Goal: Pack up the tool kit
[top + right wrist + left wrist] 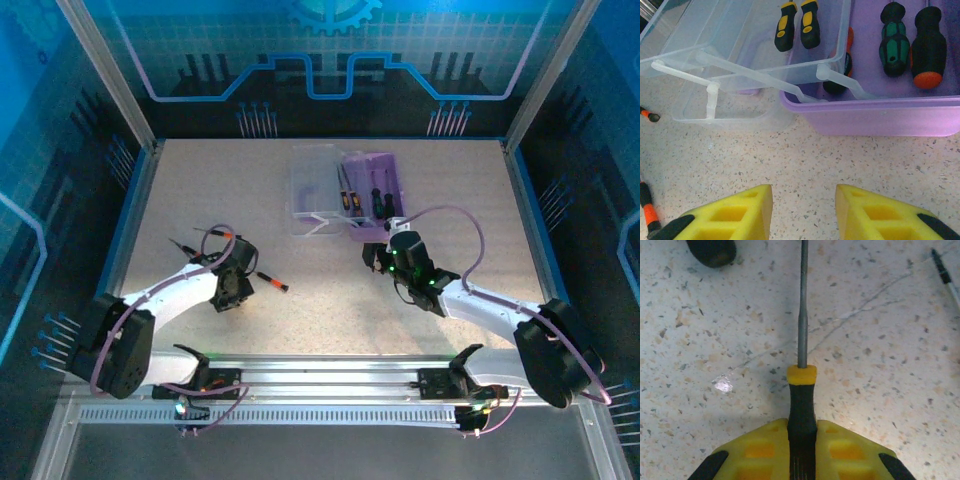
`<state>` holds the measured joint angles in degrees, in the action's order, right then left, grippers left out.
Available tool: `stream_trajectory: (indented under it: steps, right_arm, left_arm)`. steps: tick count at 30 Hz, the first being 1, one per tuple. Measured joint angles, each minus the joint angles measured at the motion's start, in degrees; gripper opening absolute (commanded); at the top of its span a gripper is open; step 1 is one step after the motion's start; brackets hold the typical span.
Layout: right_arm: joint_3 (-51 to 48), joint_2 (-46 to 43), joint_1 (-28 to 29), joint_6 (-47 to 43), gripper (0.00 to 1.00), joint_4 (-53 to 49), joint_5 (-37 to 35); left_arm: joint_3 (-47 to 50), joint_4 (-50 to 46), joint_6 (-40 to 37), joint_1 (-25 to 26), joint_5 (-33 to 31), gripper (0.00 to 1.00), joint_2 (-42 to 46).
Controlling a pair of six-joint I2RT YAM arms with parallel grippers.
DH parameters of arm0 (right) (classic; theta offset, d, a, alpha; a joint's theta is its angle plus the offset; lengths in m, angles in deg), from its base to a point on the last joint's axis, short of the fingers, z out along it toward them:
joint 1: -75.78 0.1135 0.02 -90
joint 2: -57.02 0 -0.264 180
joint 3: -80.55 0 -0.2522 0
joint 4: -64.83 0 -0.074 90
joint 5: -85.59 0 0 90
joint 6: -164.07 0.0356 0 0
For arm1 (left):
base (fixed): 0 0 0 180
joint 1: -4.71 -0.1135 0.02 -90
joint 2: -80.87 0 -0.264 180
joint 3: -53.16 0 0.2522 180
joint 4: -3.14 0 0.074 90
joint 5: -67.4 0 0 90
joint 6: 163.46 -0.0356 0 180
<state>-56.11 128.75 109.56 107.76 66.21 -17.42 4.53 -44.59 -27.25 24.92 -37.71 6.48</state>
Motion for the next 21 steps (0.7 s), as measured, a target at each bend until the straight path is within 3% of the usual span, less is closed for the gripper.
stream_trajectory:
  steps: [12, 21]
  right_arm:
    - [0.0, -0.2, -1.1, 0.0, 0.39, -0.1, 1.1]
    - [0.0, -3.9, -1.6, 0.0, 0.44, 0.0, 1.7]
  left_arm:
    - [-4.6, -1.2, -5.9, 1.2, 0.0, 0.03, 9.7]
    - [-12.9, -1.0, -8.9, 11.9, -1.2, 0.03, 11.3]
